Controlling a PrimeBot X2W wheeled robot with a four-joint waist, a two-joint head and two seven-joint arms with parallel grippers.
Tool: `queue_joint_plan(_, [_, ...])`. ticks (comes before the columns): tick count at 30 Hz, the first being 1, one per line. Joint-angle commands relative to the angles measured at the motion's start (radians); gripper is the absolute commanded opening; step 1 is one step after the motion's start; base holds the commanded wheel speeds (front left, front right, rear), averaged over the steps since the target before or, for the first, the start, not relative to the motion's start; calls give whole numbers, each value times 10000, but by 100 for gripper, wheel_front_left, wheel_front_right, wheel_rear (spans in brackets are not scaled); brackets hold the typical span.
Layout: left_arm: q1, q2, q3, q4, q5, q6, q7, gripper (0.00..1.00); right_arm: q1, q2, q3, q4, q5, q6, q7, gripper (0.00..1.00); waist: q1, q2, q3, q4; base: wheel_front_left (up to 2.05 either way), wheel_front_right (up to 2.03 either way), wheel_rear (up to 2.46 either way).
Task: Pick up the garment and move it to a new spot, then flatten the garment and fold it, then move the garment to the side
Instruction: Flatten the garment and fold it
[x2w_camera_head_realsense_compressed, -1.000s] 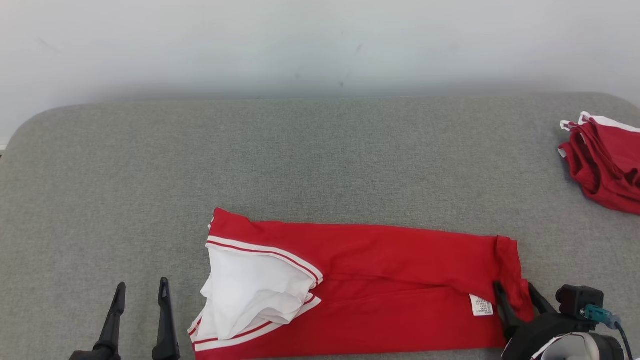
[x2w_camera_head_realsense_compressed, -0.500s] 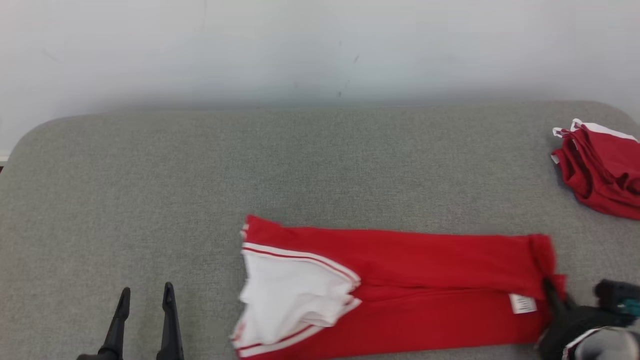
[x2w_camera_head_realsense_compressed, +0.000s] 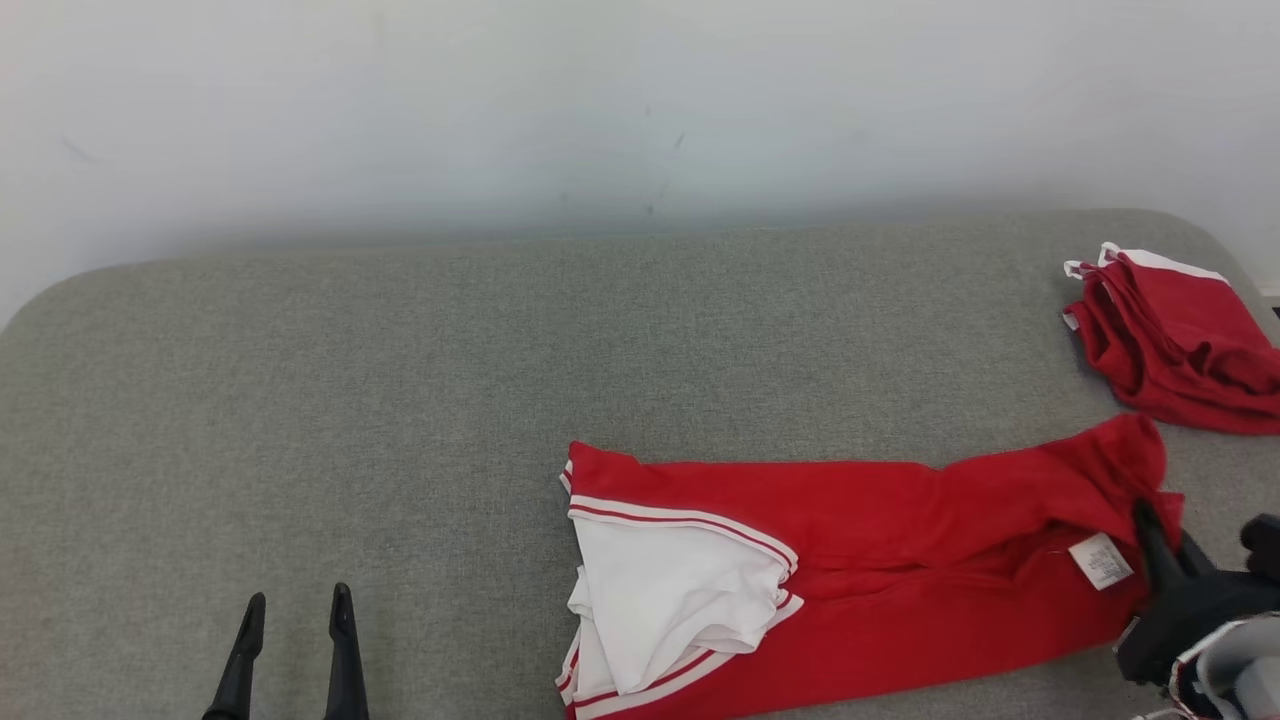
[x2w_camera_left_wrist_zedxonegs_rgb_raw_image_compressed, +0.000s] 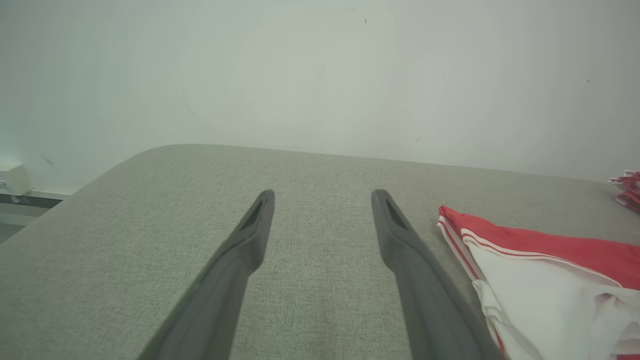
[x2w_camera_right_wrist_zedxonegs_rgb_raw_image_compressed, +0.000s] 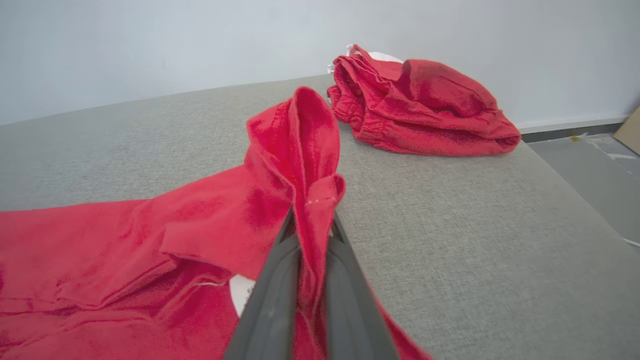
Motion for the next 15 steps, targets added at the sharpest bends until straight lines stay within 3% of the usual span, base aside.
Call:
queue_joint_plan(1, [38, -5, 0, -9, 7, -23, -28, 100, -178, 185, 111, -208, -76, -28, 34, 0, 0, 0, 22, -55, 0, 0, 0])
queue_joint_plan(15, [-150, -5, -178, 125, 124, -52, -28, 100, 372, 1948, 1377, -3715, 105, -28, 943, 0, 0, 0, 102, 94, 0, 0, 0])
